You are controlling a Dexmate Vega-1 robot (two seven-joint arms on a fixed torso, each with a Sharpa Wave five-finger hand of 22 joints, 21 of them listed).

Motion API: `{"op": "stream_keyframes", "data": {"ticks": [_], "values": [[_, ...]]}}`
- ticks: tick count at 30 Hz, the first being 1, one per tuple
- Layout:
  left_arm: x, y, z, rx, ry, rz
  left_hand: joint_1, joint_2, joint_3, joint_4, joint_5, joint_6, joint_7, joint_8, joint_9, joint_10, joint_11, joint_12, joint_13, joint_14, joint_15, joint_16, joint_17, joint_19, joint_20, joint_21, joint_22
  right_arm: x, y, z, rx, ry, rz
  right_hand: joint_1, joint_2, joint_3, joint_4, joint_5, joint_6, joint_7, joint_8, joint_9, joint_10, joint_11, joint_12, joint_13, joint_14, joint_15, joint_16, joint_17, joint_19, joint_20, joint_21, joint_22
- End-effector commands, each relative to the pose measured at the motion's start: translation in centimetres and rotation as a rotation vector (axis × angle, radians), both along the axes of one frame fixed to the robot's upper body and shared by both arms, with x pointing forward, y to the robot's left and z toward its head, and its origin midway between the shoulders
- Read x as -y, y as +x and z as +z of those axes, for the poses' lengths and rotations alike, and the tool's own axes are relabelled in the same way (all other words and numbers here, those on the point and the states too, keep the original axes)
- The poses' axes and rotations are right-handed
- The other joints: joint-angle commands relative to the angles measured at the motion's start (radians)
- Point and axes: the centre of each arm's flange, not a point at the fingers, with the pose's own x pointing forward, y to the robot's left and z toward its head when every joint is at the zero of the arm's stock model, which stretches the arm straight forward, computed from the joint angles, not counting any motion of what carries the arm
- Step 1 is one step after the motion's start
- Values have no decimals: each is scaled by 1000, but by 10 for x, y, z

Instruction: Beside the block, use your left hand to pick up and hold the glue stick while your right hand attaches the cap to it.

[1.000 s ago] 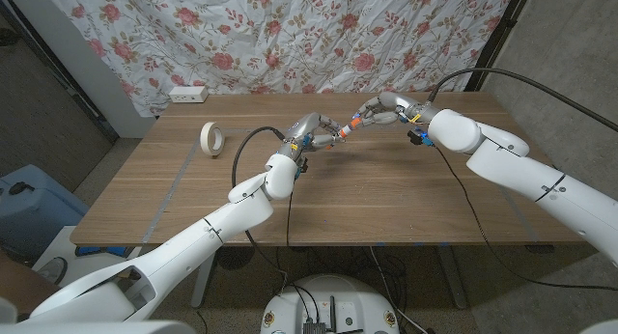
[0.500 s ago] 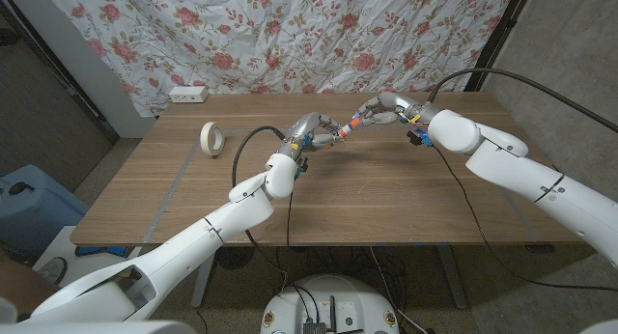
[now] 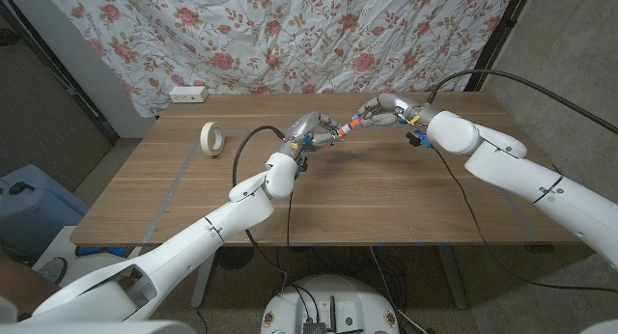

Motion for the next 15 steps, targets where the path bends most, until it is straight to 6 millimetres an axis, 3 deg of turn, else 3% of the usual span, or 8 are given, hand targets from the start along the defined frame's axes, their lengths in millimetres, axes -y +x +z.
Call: {"op": "stream_keyframes", "data": {"ticks": [1, 15], "values": [[1, 1, 1, 0, -2, -2, -47, 86, 2, 2, 3, 104, 41, 7, 19, 63, -62, 4, 6, 7, -112, -2, 2, -8, -2, 1, 3, -2, 3, 1, 1, 0, 1, 3, 11, -4, -4, -5, 9, -1, 4, 4, -7, 3, 1, 6, -5, -122, 7, 2, 0, 5, 1, 2], [2, 1, -1, -1, -3, -3, -47, 86, 1, 2, 3, 103, 42, 7, 19, 64, -62, 4, 6, 7, -111, -3, 2, -8, -1, 1, 3, 0, 4, 2, 3, 1, -1, 3, 12, -7, -4, -4, 11, -1, 3, 5, -9, 3, -1, 6, -5, -121, 8, 2, 0, 6, 1, 2]]}}
